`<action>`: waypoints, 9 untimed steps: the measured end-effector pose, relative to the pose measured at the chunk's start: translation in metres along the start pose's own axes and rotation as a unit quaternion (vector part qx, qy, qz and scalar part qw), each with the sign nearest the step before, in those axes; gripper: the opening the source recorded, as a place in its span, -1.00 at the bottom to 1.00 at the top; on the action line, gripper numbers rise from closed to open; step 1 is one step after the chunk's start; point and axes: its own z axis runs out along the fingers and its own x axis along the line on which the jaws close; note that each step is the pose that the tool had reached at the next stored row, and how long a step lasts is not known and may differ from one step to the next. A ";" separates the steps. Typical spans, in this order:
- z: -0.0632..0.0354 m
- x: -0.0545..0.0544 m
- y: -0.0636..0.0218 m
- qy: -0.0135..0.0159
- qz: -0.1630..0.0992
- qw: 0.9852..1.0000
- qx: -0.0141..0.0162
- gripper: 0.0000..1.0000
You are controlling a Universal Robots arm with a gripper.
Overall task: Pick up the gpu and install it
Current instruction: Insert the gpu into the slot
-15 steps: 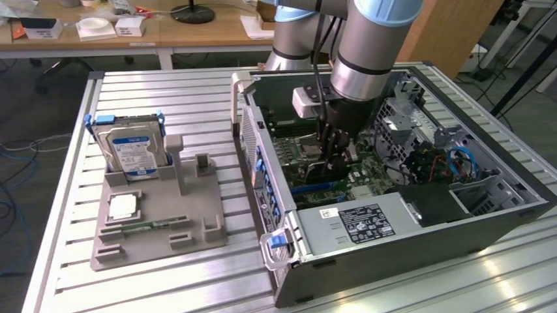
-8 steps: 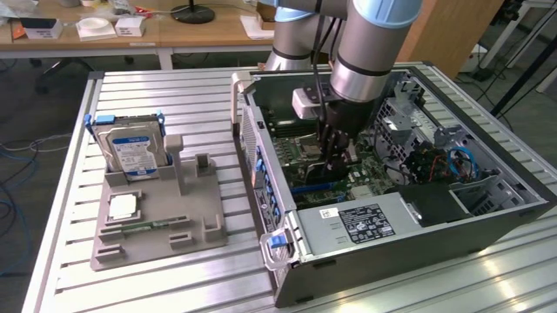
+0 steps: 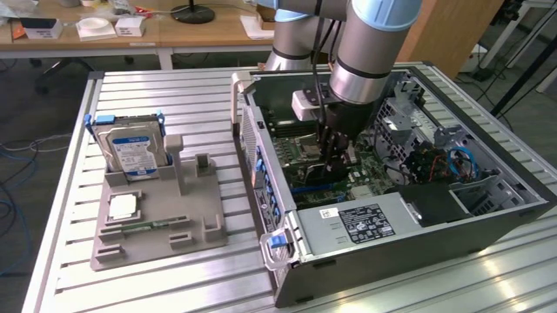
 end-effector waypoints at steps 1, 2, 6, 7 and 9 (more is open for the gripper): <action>0.0000 0.000 0.0000 0.000 0.000 1.000 0.000 -0.48; 0.0001 0.000 0.0000 0.000 0.000 1.000 0.000 -0.48; 0.0001 0.001 0.0000 0.000 0.000 1.000 0.000 -0.48; 0.0002 0.001 0.0000 0.000 0.000 1.000 0.000 -0.48; 0.0004 0.001 0.0000 0.000 0.000 1.000 0.000 -0.48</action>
